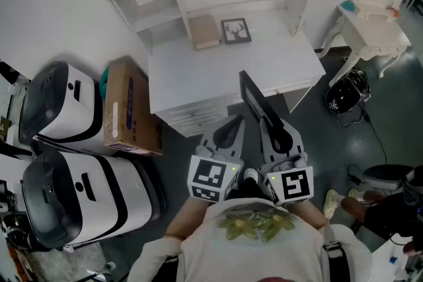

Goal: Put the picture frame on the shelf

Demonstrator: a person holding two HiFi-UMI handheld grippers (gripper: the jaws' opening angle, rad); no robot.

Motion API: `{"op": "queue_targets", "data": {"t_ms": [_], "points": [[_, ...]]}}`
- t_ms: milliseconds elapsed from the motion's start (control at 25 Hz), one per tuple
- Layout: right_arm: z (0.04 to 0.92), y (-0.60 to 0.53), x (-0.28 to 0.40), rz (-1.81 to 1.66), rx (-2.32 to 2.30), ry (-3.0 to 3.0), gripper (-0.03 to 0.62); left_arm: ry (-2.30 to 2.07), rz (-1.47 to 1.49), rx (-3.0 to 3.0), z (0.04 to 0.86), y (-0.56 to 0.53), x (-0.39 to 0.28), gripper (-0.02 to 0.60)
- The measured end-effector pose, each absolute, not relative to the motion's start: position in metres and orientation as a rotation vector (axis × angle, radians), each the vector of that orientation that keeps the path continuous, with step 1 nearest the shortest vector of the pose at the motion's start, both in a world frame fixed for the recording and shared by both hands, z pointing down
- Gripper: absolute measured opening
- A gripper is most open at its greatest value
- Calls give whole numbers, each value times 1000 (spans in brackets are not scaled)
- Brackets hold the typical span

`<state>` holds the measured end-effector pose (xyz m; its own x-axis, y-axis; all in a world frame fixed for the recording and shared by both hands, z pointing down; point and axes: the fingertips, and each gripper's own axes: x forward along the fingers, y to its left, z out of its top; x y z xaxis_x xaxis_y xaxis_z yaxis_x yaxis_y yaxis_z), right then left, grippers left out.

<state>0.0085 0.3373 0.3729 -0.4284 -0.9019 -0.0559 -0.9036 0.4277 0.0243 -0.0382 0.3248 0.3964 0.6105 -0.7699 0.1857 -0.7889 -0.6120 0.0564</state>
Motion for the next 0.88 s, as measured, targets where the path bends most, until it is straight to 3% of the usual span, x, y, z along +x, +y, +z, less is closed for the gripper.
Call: {"op": "queue_targets", "data": {"t_ms": [880], "points": [[363, 298, 64, 57, -1643, 2581, 37, -1350, 280, 2751, 390, 288, 17, 34]]}}
